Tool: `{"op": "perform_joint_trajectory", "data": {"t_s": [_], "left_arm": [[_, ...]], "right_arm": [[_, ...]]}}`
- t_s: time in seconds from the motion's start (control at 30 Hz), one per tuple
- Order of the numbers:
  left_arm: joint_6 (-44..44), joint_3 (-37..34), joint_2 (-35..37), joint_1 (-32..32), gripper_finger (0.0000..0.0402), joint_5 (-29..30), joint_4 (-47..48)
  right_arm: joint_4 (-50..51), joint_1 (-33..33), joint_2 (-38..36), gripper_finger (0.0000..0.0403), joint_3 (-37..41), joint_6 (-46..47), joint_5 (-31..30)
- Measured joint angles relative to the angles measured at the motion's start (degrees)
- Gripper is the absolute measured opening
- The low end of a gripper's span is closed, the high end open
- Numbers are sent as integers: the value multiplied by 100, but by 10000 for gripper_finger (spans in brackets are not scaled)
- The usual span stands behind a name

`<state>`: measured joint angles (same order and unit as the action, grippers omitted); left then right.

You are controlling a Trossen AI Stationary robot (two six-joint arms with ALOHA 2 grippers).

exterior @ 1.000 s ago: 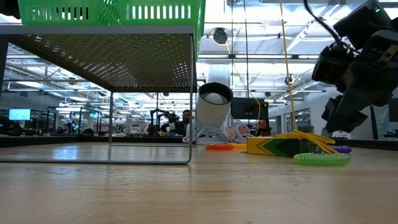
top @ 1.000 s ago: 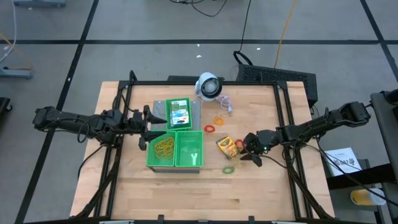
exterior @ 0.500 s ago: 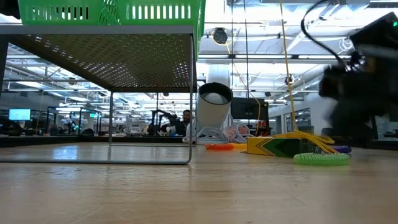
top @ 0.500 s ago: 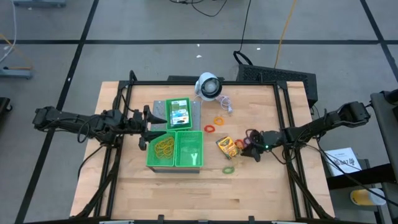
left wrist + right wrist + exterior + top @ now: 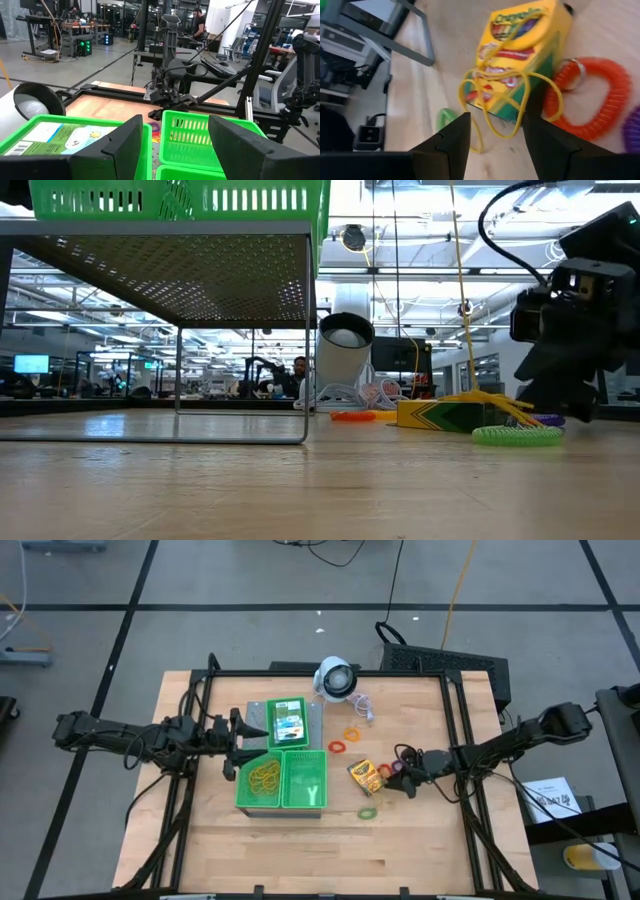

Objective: Pick & Place Office Desk Supplies
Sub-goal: Put the yellow rubber band into the bottom left green basket on the shelf

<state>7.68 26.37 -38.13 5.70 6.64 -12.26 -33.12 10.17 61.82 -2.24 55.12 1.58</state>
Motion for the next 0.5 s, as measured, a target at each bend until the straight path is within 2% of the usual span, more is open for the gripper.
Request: {"op": "perform_joint_trajectory", "data": {"t_s": [0.17,0.5], "left_arm": [[24,0,0,0,237,110,-4],[27,0,0,0,237,142,-6]], "right_arm": [[-545,7,132,169,3,-7,454],[-652,7,550,169,-47,-27,287]]}}
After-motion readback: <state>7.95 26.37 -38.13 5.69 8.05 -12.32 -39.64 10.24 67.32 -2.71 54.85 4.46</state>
